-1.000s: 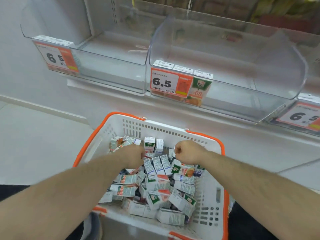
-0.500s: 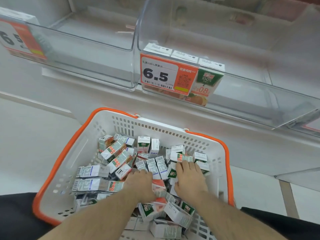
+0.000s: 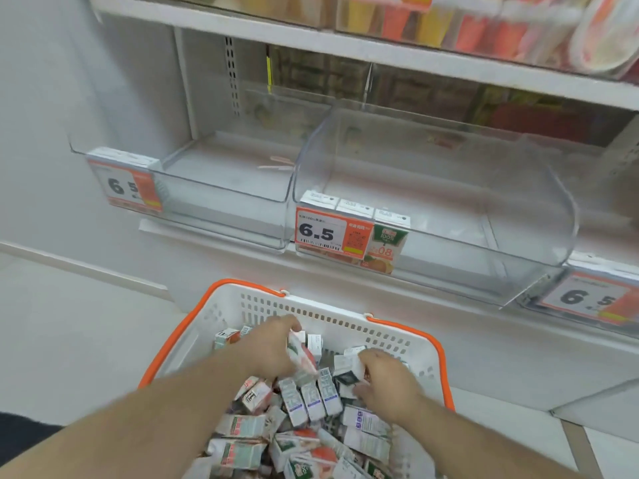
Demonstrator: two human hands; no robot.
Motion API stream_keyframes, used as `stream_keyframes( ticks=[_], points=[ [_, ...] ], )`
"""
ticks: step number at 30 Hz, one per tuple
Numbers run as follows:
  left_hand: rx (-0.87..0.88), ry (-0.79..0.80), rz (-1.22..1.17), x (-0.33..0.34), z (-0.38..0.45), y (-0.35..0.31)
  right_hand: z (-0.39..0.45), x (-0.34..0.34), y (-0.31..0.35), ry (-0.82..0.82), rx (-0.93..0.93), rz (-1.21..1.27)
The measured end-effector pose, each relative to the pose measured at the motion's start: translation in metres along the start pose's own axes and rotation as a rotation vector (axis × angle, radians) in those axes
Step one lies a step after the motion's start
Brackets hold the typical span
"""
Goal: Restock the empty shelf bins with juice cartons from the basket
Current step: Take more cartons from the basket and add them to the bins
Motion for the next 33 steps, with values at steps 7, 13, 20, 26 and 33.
stream_keyframes(
  ticks=[7,13,20,26,33],
  points=[
    [0.075,-0.200,-0.129,-0.090,-0.050,-0.026,-0.033,-0.104,0.048,-0.087,-0.081,0.309],
    [0.200,-0.150,-0.799,-0.118,-0.080,-0.048,-0.062,-0.166,0.075,-0.181,-0.201,0.752],
    [0.235,-0.100,-1.288,-0.111,-0.080,-0.058,-0.054,-0.182,0.086,-0.300,-0.252,1.073],
    [0.250,-0.093,-1.341,-0.112,-0.075,-0.061,-0.046,-0.190,0.084,-0.313,-0.269,1.094],
    [0.336,-0.050,-1.158,-0.112,-0.073,-0.077,-0.037,-0.202,0.086,-0.229,-0.232,1.517]
  ],
)
Point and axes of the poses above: each hand's wrist, its own z-axis towards the middle knuckle, its own x-axis out of the palm, y = z × x, the point moved 2 cm from there along z, towards the middle knuckle, and after that the axes turned 4 degrees about y, right-handed, at the moved point
